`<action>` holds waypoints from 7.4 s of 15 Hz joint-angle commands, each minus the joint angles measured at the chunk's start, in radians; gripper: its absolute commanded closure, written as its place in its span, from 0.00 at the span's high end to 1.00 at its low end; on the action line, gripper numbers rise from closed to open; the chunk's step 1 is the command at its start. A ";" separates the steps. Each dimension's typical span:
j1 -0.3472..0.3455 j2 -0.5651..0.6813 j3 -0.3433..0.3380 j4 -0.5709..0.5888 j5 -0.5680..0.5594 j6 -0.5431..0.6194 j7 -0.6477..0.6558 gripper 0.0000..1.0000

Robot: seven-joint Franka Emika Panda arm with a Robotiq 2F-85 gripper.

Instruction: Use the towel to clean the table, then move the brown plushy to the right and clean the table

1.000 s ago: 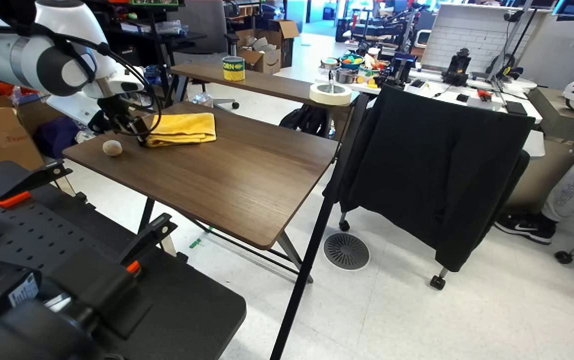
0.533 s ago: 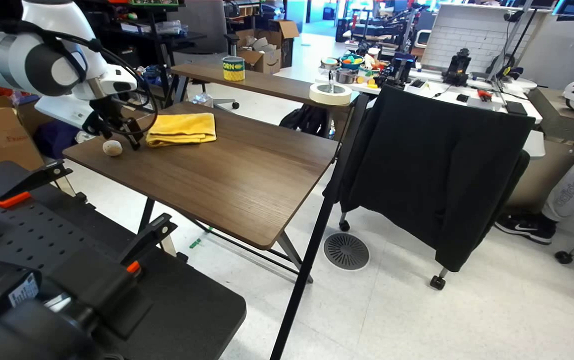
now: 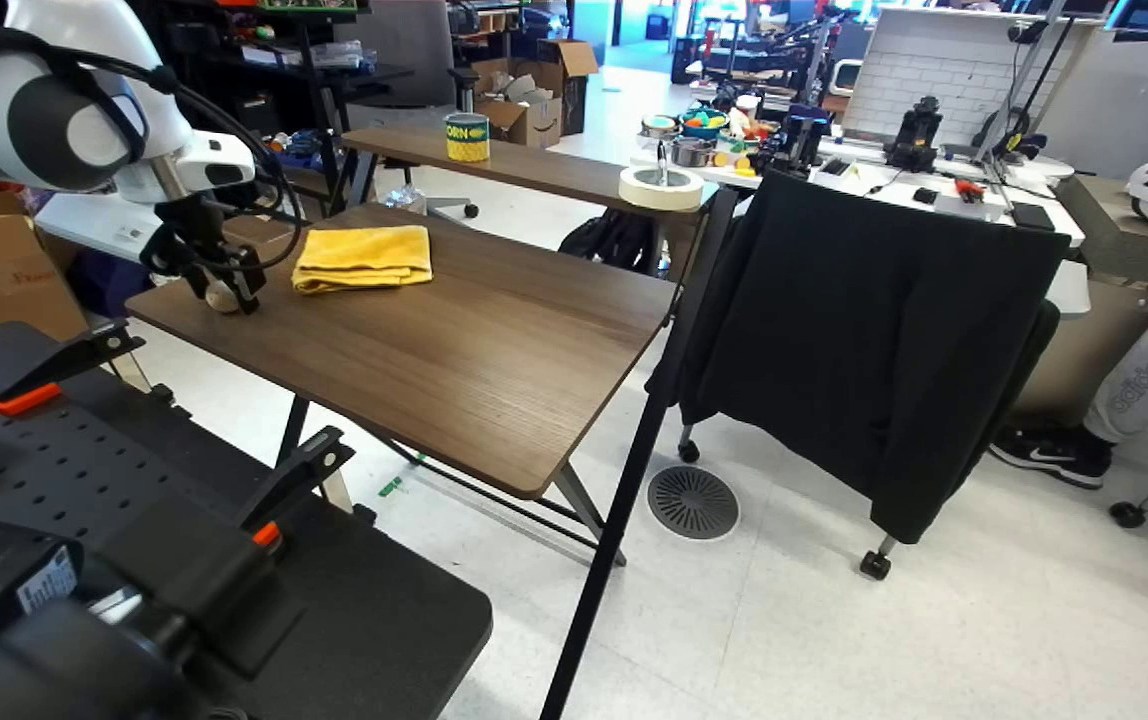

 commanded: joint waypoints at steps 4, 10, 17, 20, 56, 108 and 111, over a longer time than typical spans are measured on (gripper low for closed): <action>-0.016 -0.060 -0.010 -0.051 -0.008 -0.018 -0.012 0.20; -0.213 -0.179 0.019 -0.074 0.050 0.051 0.004 0.02; -0.448 -0.098 -0.035 0.173 0.129 0.038 0.050 0.04; -0.393 -0.008 -0.179 0.270 0.175 0.049 0.138 0.04; 0.057 0.193 -0.230 0.439 0.201 -0.135 0.351 1.00; -0.444 -0.485 0.279 -0.330 0.212 -0.223 -0.104 1.00; -0.437 -0.471 0.285 -0.288 0.284 -0.219 -0.136 1.00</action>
